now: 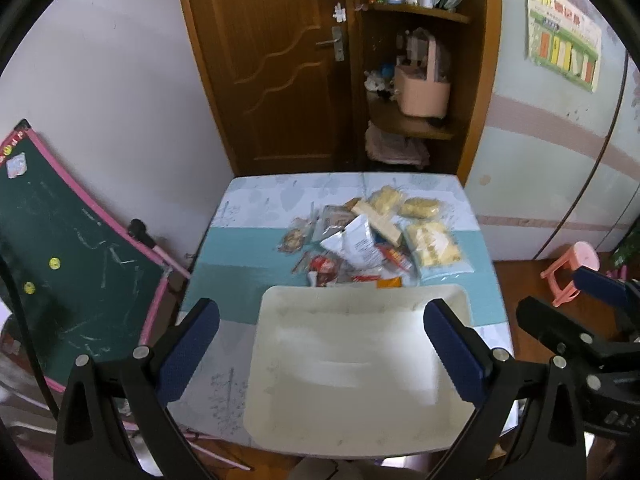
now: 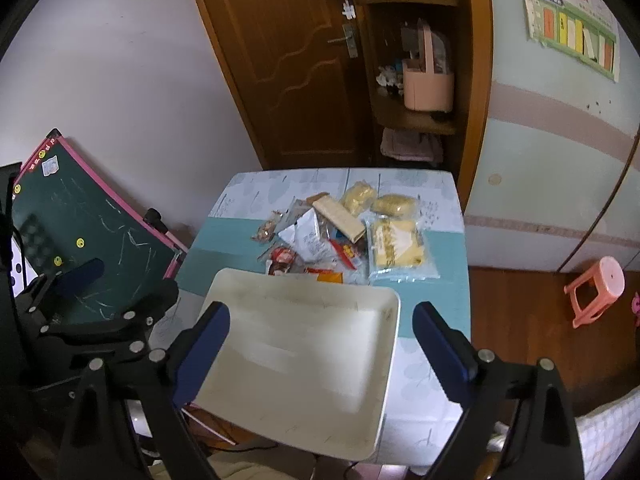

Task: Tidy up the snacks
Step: 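Move both grippers forward over the tray toward the snack pile, then grasp the white snack pack with the left gripper while the right grasps the brown paper biscuit pack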

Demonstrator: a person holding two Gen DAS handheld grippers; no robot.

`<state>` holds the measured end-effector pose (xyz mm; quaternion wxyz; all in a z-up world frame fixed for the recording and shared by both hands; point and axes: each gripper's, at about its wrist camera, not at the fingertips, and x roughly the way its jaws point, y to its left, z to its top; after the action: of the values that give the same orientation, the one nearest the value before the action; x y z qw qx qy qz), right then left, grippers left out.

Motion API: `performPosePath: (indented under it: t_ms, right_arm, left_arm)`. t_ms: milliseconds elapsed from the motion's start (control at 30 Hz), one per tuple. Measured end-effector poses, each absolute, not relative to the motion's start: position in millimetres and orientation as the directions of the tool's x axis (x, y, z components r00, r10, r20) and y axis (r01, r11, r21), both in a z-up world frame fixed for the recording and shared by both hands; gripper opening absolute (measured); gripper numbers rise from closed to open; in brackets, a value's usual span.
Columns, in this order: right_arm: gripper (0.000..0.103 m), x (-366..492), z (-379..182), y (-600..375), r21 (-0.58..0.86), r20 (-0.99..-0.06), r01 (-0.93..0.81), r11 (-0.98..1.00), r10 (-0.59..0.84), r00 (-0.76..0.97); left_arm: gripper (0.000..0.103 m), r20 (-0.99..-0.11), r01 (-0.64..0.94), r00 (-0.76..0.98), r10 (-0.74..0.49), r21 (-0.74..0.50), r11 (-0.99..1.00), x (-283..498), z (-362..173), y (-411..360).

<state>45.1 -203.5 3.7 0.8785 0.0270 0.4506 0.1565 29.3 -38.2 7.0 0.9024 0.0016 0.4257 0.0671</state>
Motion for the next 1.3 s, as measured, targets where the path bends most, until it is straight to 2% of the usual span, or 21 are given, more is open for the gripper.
performPosePath:
  t_ms: [133,300,500,633,733,833,1000,1167,1300]
  right_arm:
    - [0.092,53,11,-207,0.139,-0.769,-0.248,0.959,0.263,0.583]
    - [0.091,76,16,-210,0.119,-0.765,-0.246,0.962,0.246,0.595]
    - [0.081,116,12,-212,0.117,-0.788,-0.242,0.963,0.238,0.568]
    - [0.078,147,4,-203,0.082,-0.801,-0.254,0.964,0.215,0.559]
    - [0.078,180,-13,-191,0.058,-0.826,-0.276,0.959,0.202,0.527]
    - [0.078,211,-40,-178,0.052,-0.854,-0.312,0.949,0.204,0.479]
    - [0.078,259,-97,-159,0.025,-0.893,-0.352,0.936,0.179,0.412]
    - [0.078,299,-155,-143,0.019,-0.924,-0.376,0.927,0.159,0.347]
    - [0.077,324,-196,-131,0.04,-0.946,-0.393,0.919,0.161,0.281]
  left_arm:
    - [0.101,-0.762,-0.098,0.644,0.071,0.009,0.995,39,14,-31]
    - [0.101,-0.74,-0.088,0.661,0.121,0.084,0.993,60,24,-26]
    - [0.101,-0.735,-0.061,0.667,0.123,0.111,0.992,102,31,-5]
    - [0.101,-0.728,0.013,0.674,0.122,0.177,0.984,137,14,5]
    - [0.101,-0.762,0.106,0.643,0.072,0.182,0.978,165,-13,9]
    - [0.101,-0.825,0.171,0.565,0.0,0.117,0.978,194,-51,15]
    - [0.101,-0.912,0.119,0.398,-0.101,-0.057,0.991,234,-123,26]
    - [0.1,-0.936,0.052,0.3,-0.184,-0.177,0.983,261,-176,24]
    - [0.1,-0.942,0.007,0.255,-0.217,-0.223,0.975,273,-208,16]
